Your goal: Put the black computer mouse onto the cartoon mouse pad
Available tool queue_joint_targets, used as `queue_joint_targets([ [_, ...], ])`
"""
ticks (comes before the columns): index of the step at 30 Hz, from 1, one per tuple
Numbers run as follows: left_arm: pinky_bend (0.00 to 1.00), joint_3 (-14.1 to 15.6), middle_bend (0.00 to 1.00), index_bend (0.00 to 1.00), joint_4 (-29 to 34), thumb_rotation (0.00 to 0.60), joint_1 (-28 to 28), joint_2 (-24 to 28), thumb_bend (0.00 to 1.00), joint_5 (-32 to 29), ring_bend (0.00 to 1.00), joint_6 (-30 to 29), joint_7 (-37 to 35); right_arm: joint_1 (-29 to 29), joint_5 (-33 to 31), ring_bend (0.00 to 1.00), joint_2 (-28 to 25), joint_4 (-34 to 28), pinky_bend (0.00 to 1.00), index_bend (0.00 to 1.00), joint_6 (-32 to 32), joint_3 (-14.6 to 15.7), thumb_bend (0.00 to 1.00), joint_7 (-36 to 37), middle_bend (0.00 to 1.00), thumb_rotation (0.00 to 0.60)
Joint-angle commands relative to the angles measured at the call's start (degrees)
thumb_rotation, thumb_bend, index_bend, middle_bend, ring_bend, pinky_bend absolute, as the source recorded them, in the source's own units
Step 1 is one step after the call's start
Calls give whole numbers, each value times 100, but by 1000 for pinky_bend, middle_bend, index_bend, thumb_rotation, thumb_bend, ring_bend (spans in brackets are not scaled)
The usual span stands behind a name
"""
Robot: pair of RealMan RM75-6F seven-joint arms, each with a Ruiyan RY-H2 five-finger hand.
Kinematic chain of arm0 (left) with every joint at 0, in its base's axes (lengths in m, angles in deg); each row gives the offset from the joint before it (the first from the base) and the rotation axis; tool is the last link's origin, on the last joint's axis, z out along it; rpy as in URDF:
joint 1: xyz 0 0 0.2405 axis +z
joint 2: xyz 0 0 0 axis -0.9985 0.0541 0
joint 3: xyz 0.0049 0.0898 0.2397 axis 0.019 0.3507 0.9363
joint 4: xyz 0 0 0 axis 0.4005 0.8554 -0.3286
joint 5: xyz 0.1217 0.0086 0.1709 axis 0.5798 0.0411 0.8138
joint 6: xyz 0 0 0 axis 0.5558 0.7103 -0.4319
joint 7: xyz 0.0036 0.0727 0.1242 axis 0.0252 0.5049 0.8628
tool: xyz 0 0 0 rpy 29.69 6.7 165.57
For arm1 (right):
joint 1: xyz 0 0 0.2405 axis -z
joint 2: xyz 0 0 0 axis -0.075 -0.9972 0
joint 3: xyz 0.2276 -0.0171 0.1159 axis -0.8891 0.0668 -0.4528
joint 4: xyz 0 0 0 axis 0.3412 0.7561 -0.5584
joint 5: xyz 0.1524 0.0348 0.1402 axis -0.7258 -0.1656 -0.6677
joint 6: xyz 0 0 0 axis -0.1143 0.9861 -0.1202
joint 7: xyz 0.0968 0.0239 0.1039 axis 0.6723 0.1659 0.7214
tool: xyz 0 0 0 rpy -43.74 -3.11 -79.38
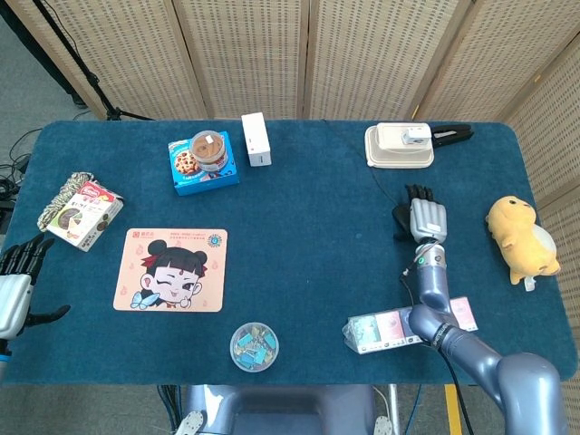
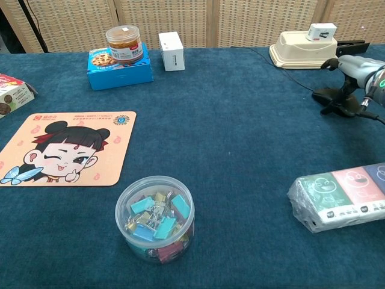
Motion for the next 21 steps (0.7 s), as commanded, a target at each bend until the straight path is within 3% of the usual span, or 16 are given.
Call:
queue_joint_targets([
  [1,0,0,0,0,1,600,0,0,49,0,0,-2,0,-10,9,103,30,54,343,169,-20,-11,36,-6,160,600],
  [12,0,14,0,0,18,600,9,29,49,26,0,-12,-88,9,188,307,124,219,511,363,66,-53,461,111,378,600],
  [21,0,35,0,0,22,600,20,43,49,76,0,-36,-131,84,398,350,100,106,561,389,198,-47,641,240,425,600],
])
